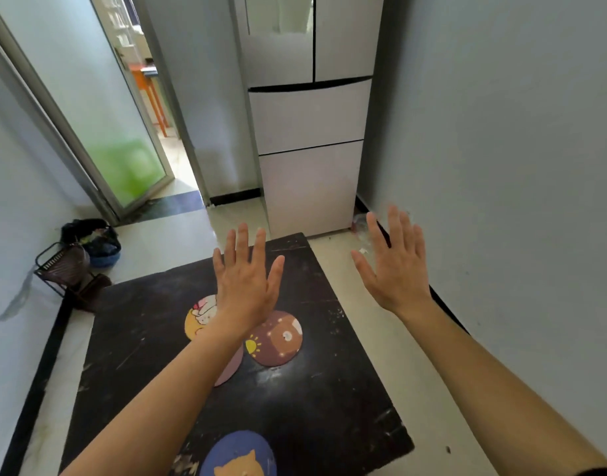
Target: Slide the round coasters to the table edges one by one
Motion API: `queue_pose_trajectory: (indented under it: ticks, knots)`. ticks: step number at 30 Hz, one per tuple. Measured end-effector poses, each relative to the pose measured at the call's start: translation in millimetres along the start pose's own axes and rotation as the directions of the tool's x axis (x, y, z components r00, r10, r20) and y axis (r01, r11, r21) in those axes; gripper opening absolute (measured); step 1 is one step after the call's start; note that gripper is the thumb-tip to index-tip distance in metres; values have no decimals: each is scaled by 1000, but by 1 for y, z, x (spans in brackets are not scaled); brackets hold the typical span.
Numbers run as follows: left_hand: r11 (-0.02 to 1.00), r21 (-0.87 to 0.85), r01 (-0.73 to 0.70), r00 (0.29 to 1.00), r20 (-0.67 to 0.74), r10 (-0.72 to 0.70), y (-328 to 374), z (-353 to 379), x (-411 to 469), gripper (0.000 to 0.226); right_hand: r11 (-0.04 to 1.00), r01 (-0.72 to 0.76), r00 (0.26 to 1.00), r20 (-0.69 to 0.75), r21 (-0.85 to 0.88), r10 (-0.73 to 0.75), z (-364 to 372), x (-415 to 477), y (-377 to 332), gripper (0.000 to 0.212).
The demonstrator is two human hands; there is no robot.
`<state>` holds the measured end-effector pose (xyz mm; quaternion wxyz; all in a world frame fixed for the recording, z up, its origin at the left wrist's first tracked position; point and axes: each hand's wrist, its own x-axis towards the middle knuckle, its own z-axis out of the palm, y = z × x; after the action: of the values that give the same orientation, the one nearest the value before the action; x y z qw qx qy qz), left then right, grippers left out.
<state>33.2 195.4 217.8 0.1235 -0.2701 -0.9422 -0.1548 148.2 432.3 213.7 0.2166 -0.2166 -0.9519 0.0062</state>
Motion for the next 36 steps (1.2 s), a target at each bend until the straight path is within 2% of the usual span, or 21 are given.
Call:
queue_pose_trajectory:
  ticks: [4,10,16,21,27,32,36]
  knots:
    - [1000,22,-2,999,37,1,86,38,11,67,1000,-9,1000,-9,3,9,7,6,103,72]
    - [992,75,104,983,144,-114,211,86,15,69,1000,21,994,106,17,-22,8,15,256,77]
    - [976,158,152,964,196,-182,257,110,21,70,997,62,989,130,50,-68,15,52,327,80]
    - [950,169,261,936,197,-292,257,132,42,69,989,94,982,152,116,-111,51,94,334,80]
    - [912,119,392,896,177,-408,238,169,93,68,957,263,937,204,126,-284,111,169,312,82]
    - [852,107,513,834,175,-524,199,189,141,68,903,403,857,283,150,-430,157,248,257,84]
    - [782,124,610,773,124,-622,155,183,161,70,839,504,783,301,205,-544,182,298,184,85]
